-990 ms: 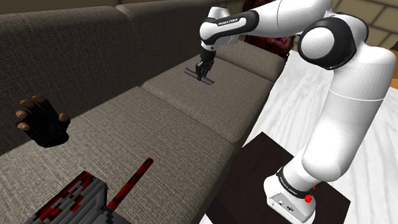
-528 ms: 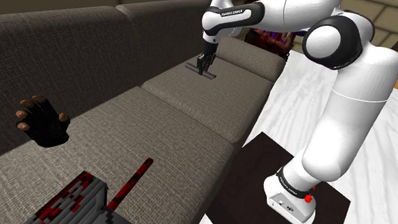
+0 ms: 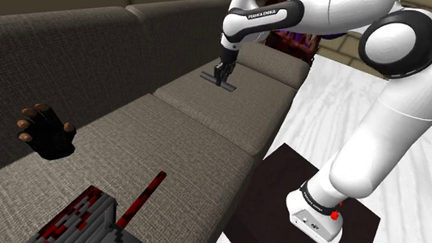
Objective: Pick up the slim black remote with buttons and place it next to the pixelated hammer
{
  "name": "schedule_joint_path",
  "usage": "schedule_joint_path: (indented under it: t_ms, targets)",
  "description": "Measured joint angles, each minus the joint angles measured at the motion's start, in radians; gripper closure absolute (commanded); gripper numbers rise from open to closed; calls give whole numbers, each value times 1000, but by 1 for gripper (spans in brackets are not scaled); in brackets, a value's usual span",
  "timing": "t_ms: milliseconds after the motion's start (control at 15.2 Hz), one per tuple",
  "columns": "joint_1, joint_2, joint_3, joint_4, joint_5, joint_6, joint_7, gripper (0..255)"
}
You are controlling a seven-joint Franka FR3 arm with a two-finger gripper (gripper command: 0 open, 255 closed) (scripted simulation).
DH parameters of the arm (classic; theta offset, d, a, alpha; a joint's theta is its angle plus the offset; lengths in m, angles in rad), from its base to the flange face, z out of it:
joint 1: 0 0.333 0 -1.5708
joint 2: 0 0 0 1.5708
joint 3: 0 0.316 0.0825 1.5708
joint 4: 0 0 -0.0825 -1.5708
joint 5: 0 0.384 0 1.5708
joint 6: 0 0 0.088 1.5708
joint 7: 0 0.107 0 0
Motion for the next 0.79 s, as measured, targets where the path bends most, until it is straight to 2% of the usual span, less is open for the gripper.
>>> schedule_joint_path:
  t_ms: [396,792]
  targets:
    - [52,-175,44,-231,-6,64,92,255]
    - [105,-330,107,-403,7,90,199,255]
